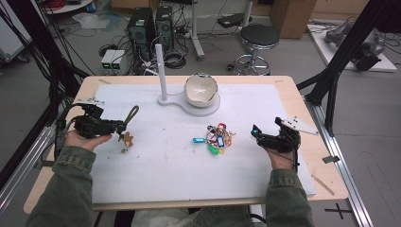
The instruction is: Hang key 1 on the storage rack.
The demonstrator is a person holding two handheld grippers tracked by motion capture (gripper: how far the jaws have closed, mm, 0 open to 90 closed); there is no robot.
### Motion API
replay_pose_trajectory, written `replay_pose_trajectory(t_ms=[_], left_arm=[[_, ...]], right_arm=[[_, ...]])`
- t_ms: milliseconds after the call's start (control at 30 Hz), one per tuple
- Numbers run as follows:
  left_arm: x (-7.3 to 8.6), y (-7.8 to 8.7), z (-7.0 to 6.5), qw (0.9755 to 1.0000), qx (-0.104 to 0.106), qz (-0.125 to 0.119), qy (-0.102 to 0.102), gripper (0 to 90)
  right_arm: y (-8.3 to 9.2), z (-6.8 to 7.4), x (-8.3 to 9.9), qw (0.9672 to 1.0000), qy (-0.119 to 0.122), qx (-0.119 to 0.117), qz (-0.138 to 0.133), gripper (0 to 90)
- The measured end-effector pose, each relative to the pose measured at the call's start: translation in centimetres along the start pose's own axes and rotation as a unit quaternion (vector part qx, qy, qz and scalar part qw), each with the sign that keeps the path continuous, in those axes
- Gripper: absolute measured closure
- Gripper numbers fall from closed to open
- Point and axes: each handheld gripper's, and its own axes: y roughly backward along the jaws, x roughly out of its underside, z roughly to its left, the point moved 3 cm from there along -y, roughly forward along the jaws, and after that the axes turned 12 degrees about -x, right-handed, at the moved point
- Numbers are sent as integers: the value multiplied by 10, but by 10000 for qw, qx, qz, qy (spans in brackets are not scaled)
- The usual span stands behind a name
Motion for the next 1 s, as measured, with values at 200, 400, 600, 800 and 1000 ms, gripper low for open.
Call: replay_pose_trajectory(t_ms=[200, 400, 600, 800, 1000], left_arm=[[-14, -3, 4, 10000, -70, -35, 30, 711], [-26, -6, 14, 9994, -137, -162, 271, 711], [-38, -8, 19, 9987, -224, -207, 406, 711], [-49, -13, 19, 9979, -173, -226, 580, 711], [-58, -16, 18, 9975, -204, -248, 629, 710]], right_arm=[[0, 0, 0, 10000, 14, 3, 1, 7], [0, -1, 0, 10000, -6, -10, 5, 7], [0, 0, 1, 10000, 46, 20, 19, 7], [-1, -1, 1, 9999, 81, 52, 33, 7], [-1, -1, 2, 9999, 72, 43, 58, 7]])
